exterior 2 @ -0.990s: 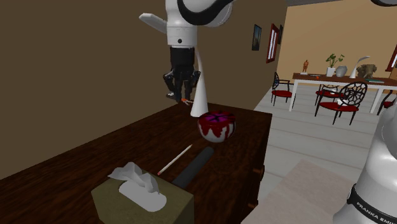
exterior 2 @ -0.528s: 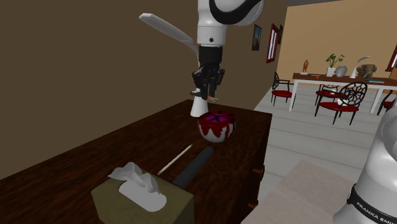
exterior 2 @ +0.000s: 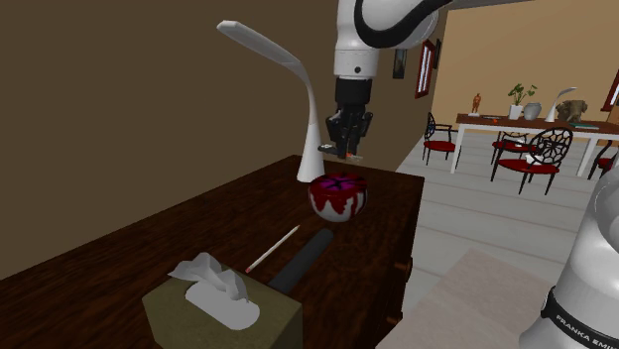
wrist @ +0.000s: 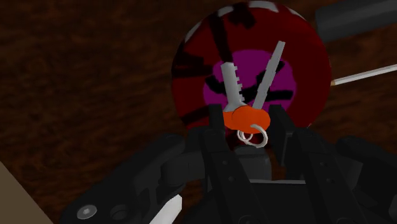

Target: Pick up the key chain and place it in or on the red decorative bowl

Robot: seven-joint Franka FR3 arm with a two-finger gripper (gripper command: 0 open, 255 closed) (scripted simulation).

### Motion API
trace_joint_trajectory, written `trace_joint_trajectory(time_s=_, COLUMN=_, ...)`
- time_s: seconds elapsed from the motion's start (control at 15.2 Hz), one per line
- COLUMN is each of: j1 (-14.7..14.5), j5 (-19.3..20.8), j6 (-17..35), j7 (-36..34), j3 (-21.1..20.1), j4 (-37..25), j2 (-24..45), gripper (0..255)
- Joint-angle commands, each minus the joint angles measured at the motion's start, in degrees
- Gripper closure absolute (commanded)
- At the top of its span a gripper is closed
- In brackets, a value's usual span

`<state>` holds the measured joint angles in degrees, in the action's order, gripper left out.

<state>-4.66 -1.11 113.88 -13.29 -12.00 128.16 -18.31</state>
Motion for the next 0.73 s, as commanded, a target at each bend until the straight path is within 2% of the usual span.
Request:
trace_joint_trajectory(time_s=0.0, j1=0.0, j5=0.0, j6=1.6, j7=-0.1, j3=-0.1, j4=1.5, j2=0.1, gripper=255)
trace_joint_trajectory(time_s=0.66, j1=0.0, j5=0.4, j6=9.8, j7=-0.7, j3=-0.6, j4=7.3, j2=2.5, gripper=255)
